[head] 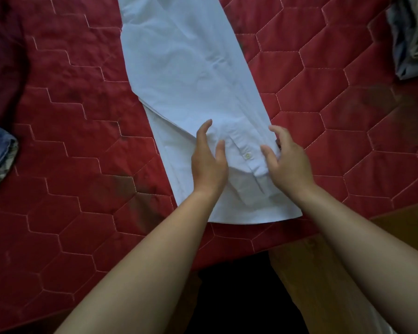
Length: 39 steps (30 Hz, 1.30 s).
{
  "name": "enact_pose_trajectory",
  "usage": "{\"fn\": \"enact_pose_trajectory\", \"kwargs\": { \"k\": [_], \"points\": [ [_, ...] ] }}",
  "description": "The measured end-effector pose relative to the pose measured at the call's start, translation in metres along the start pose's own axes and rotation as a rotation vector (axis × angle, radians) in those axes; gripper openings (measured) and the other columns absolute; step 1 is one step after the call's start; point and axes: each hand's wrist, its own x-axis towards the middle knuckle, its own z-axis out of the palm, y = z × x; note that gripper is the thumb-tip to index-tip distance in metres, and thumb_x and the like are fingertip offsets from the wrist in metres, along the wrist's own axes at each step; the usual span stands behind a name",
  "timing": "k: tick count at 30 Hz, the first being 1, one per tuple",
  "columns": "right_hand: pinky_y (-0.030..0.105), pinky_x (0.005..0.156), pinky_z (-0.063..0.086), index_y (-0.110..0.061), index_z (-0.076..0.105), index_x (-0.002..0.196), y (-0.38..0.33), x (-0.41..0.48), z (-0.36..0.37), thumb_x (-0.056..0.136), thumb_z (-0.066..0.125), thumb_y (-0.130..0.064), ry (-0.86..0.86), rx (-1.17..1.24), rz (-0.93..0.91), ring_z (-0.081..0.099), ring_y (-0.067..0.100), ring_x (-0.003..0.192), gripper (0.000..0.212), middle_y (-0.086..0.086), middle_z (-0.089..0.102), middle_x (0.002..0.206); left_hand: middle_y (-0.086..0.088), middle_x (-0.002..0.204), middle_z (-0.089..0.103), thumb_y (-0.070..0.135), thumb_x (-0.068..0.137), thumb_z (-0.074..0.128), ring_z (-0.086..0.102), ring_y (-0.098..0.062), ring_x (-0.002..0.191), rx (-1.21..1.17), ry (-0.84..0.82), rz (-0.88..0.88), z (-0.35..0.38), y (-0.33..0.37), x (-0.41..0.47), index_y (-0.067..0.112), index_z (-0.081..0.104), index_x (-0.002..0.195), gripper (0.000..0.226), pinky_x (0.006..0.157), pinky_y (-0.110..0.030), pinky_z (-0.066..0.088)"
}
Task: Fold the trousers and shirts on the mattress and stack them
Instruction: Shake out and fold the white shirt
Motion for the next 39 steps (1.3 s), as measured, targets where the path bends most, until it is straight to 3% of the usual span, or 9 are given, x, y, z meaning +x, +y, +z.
{"fn": "enact_pose_trajectory", "kwargs": {
  "k": [4,9,12,18,21,23,28,32,39],
  "points": [
    [0.03,0.067,0.034,-0.016,0.043,0.133,-0.001,-0.03,0.005,0.091,0.056,-0.026,-0.117,-0.069,0.03,0.057,0.03,0.091,0.045,0.005,0.056,0.097,-0.005,0.119,0.055,0.023,0.094,0.052,0.059,-0.022,0.088,0.246,-0.132,-0.011,-0.029,-0.021,-0.018,0.028,0.037,0.136,0.045,0.071,-0.013,0.041],
    [0.045,0.093,0.039,-0.01,0.042,0.135,0.006,-0.021,0.007,0.085,0.065,-0.031,-0.042,-0.162,0.098,0.045,0.03,0.117,0.059,0.011,0.045,0.127,-0.009,0.13,0.039,0.025,0.088,0.059,0.044,-0.025,0.116,0.527,-0.047,-0.082,-0.06,-0.049,-0.015,0.022,0.042,0.136,0.051,0.096,-0.038,0.04],
    [0.047,0.093,0.038,-0.011,0.041,0.135,0.004,-0.015,0.01,0.082,0.066,-0.035,-0.006,-0.164,0.091,0.04,0.03,0.121,0.063,0.011,0.04,0.131,-0.012,0.135,0.032,0.027,0.086,0.062,0.038,-0.031,0.121,0.538,0.042,-0.181,-0.07,-0.058,-0.012,0.023,0.037,0.14,0.06,0.097,-0.038,0.037],
    [0.033,0.095,0.037,-0.025,0.023,0.146,0.002,-0.02,0.011,0.082,0.067,-0.035,-0.175,-0.055,0.163,0.044,0.027,0.123,0.078,0.006,0.039,0.142,-0.01,0.123,0.053,0.021,0.091,0.055,0.055,-0.023,0.107,0.344,-0.207,-0.216,-0.066,-0.055,-0.02,0.036,0.017,0.147,0.07,0.085,-0.027,0.04],
    [0.027,0.078,0.044,-0.035,0.03,0.14,-0.013,-0.021,-0.008,0.082,0.066,-0.025,-0.156,0.033,0.075,0.064,0.018,0.087,0.069,0.002,0.062,0.121,0.011,0.112,0.055,0.018,0.092,0.052,0.054,0.002,0.093,0.188,-0.263,-0.136,-0.07,-0.032,-0.021,0.039,0.029,0.142,0.058,0.085,-0.018,0.041],
    [0.031,0.063,0.046,-0.043,0.038,0.132,-0.032,-0.015,-0.03,0.08,0.066,-0.025,-0.125,0.061,0.004,0.059,0.01,0.059,0.062,0.006,0.067,0.086,0.006,0.111,0.061,0.018,0.092,0.052,0.057,-0.005,0.094,0.094,-0.22,-0.062,-0.077,-0.009,-0.015,0.035,0.047,0.13,0.042,0.084,-0.021,0.045],
    [0.027,0.071,0.05,-0.046,0.053,0.114,-0.092,0.036,-0.087,0.077,0.07,-0.025,-0.041,0.211,-0.049,0.061,0.011,0.078,0.046,-0.004,0.067,0.089,0.015,0.066,0.06,0.01,0.09,0.058,0.05,0.002,0.056,-0.13,-0.026,-0.079,-0.113,0.064,0.029,0.021,0.069,0.093,0.015,0.055,-0.015,0.04],
    [0.016,0.075,0.045,-0.038,0.057,0.109,-0.138,0.119,-0.104,0.077,0.069,-0.025,-0.012,0.245,-0.087,0.057,-0.006,0.082,0.037,-0.024,0.061,0.089,0.009,0.079,0.062,0.006,0.09,0.057,0.054,0.01,0.061,-0.253,0.121,-0.136,-0.138,0.105,0.095,0.012,0.068,0.096,0.014,0.06,-0.006,0.042],
    [0.028,0.095,0.039,-0.021,0.023,0.146,-0.189,0.291,-0.053,0.091,0.053,-0.042,-0.079,0.338,0.013,0.052,0.014,0.111,0.067,0.002,0.053,0.127,0.003,0.122,0.055,0.028,0.095,0.048,0.057,-0.001,0.097,-0.349,0.295,-0.109,-0.144,0.098,0.238,0.029,0.031,0.144,0.051,0.085,-0.02,0.046]
  ]
}}
